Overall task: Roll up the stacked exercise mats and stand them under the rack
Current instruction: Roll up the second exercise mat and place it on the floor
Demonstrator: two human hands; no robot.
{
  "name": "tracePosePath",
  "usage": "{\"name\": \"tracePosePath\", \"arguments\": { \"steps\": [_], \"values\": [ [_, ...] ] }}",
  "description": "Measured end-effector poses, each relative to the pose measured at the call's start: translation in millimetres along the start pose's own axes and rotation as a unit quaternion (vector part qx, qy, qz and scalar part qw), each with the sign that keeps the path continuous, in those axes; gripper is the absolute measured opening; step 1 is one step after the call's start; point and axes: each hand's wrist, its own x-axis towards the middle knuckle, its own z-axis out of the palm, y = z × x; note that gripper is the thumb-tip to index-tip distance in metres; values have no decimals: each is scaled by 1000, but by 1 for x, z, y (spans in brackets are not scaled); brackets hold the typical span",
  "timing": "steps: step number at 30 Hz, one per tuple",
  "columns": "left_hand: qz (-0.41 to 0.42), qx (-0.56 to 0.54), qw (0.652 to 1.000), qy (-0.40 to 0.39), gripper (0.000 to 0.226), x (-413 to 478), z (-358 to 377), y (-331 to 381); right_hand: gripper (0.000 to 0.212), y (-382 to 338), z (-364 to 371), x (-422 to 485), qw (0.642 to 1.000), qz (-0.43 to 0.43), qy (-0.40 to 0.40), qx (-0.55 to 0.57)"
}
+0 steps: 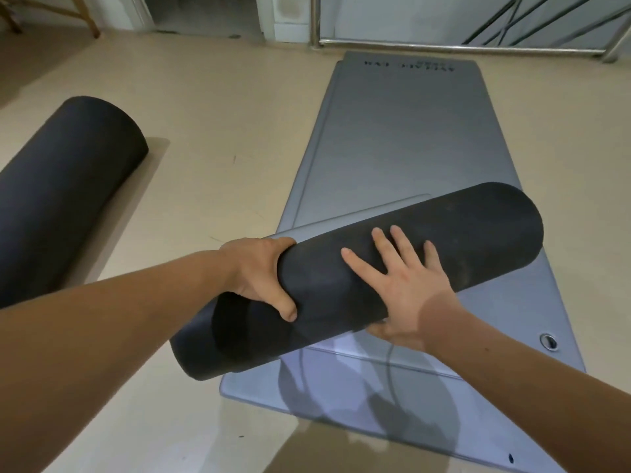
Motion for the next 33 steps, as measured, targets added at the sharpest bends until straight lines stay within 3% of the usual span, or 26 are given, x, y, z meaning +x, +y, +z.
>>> {"name": "tracePosePath", "arguments": {
  "steps": [4,8,10,12,14,18,19,23,27,29,31,33],
  "values": [
    [15,-34,999,-24,83,-5,12,8,111,9,-7,3,999,-7,12,30],
    [-6,-196,977,-88,83,-16,30,-10,95,11,-16,-4,998,-31,12,53],
    [-12,-239,968,-78,90,-22,37,-20,85,6,-16,-7,998,-31,16,59],
    [-6,-224,974,-42,106,-26,39,-22,81,1,-13,-7,995,-28,15,98],
    [14,-134,991,13,116,-30,32,-17,79,-3,-12,-1,991,-19,10,135],
    [59,60,993,78,83,-43,17,-4,76,-8,-9,27,992,-25,24,119],
    [49,80,993,75,86,-46,20,-6,76,-10,-9,36,992,-32,31,115],
    [12,56,997,50,134,-44,42,-34,72,-23,-19,68,997,-26,15,73],
    [-12,-87,995,37,131,-29,31,-66,62,-59,-24,65,997,13,78,-4],
    [-12,-124,992,28,129,-25,28,-75,62,-71,-22,48,990,36,131,42],
    [-8,-148,988,29,126,-23,28,-79,70,-74,-16,29,965,120,129,196],
    [4,-165,986,37,119,-25,30,-79,83,-75,-6,13,883,225,27,410]
  ]
}}
